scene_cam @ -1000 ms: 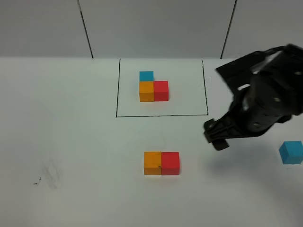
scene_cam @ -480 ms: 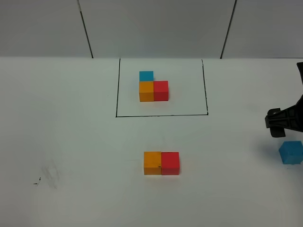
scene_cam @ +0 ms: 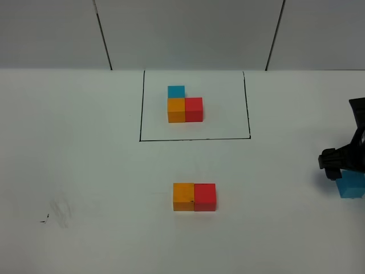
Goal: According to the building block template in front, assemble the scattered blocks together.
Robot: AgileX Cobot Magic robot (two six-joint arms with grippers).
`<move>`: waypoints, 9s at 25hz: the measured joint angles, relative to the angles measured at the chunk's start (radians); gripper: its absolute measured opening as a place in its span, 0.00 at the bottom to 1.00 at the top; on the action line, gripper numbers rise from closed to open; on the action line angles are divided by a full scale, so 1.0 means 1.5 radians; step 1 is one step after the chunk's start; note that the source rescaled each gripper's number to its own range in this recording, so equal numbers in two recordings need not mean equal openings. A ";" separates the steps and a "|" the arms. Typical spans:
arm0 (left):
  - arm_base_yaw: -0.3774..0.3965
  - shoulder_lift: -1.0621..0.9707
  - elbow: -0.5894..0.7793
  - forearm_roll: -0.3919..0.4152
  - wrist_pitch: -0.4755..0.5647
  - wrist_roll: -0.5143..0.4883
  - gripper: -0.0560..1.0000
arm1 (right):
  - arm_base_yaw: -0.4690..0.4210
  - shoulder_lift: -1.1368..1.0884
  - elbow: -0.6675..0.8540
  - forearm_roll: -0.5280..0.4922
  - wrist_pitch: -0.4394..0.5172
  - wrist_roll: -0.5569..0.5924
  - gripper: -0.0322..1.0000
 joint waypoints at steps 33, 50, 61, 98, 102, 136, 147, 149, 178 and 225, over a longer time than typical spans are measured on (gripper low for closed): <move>0.000 0.000 0.000 0.000 0.000 0.000 0.62 | -0.020 0.075 0.001 0.074 -0.040 -0.096 0.17; 0.000 0.000 0.000 0.000 0.000 0.000 0.62 | 0.038 -0.061 -0.035 0.177 0.041 0.005 0.03; 0.000 0.000 0.000 0.000 0.000 0.000 0.62 | 0.304 0.069 -0.338 0.171 0.213 0.137 0.03; 0.000 0.000 0.000 0.000 0.000 0.000 0.62 | 0.466 0.316 -0.574 0.088 0.295 0.323 0.03; 0.000 0.000 0.000 0.000 0.000 0.000 0.62 | 0.466 0.324 -0.574 0.098 0.295 0.323 0.03; 0.000 0.000 0.000 0.000 0.000 0.000 0.62 | 0.466 0.378 -0.575 0.123 0.298 0.358 0.03; 0.000 0.000 0.000 0.000 0.000 0.000 0.62 | 0.466 0.381 -0.576 0.125 0.292 0.358 0.03; 0.000 0.000 0.000 0.000 0.000 0.000 0.62 | 0.466 0.381 -0.576 0.124 0.292 0.357 0.03; 0.000 0.000 0.000 0.000 0.000 0.000 0.62 | 0.466 0.381 -0.576 0.126 0.281 0.375 0.23; 0.000 0.000 0.000 0.000 0.000 -0.001 0.62 | 0.030 -0.382 -0.571 -0.155 0.393 -0.244 0.95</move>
